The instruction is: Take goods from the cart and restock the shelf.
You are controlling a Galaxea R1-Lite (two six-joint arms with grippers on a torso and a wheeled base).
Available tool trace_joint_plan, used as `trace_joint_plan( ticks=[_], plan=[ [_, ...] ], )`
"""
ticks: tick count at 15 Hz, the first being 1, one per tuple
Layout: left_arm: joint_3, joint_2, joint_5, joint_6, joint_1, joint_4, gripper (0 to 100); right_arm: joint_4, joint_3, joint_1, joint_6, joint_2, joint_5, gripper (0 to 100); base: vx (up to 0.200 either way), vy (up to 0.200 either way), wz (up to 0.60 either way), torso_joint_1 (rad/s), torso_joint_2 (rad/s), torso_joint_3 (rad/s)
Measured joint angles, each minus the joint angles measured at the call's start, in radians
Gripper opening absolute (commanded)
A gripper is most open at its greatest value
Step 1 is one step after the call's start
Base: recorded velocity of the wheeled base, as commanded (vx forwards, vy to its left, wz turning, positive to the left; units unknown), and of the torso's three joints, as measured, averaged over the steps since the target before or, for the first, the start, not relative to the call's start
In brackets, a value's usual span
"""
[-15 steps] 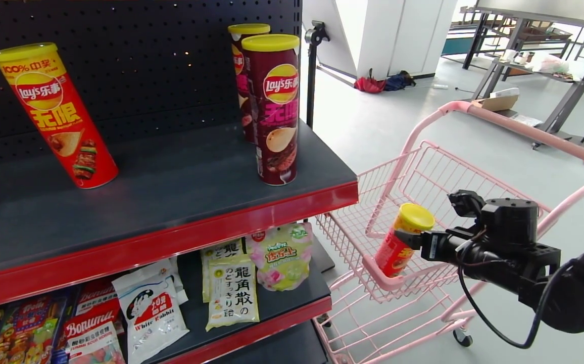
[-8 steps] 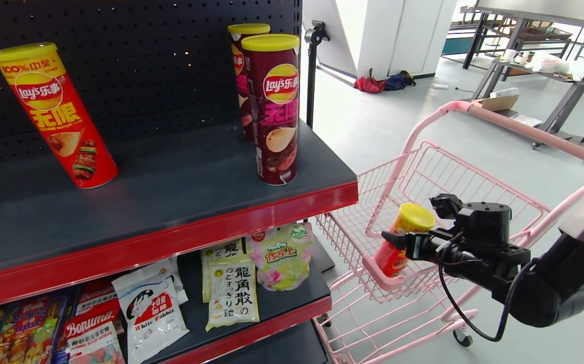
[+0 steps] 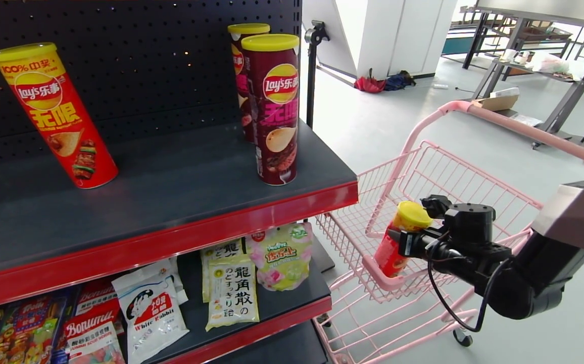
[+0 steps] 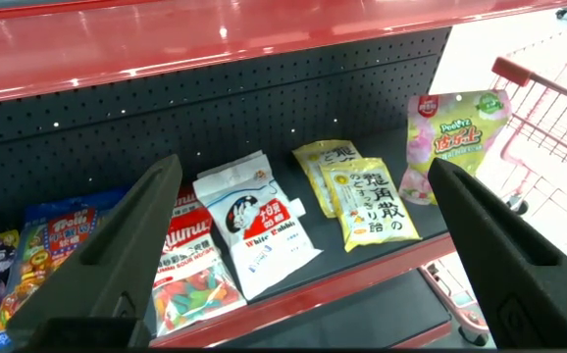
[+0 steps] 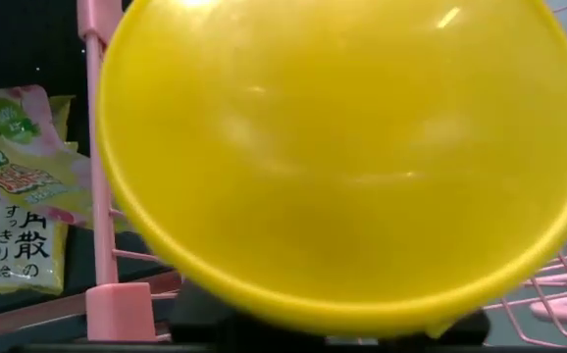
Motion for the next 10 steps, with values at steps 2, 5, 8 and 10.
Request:
trace_joint_plan(
  ticks=[2, 5, 8, 10],
  plan=[
    [0.0, 0.0, 0.0, 0.0, 0.0, 0.0, 100, -0.01, -0.003, 0.002, -0.003, 0.003, -0.014, 0, 0.0, 0.0, 0.0, 0.0, 0.0, 0.0],
    [0.0, 0.0, 0.0, 0.0, 0.0, 0.0, 100, 0.029, -0.09, -0.004, -0.038, -0.036, -0.052, 0, 0.0, 0.0, 0.0, 0.0, 0.0, 0.0],
    [0.0, 0.0, 0.0, 0.0, 0.0, 0.0, 100, 0.331, -0.284, -0.02, -0.117, -0.189, -0.071, 0, 0.0, 0.0, 0.0, 0.0, 0.0, 0.0],
    [0.0, 0.0, 0.0, 0.0, 0.0, 0.0, 100, 0.576, -0.39, -0.027, -0.152, -0.344, -0.127, 0, 0.0, 0.0, 0.0, 0.0, 0.0, 0.0]
  ],
)
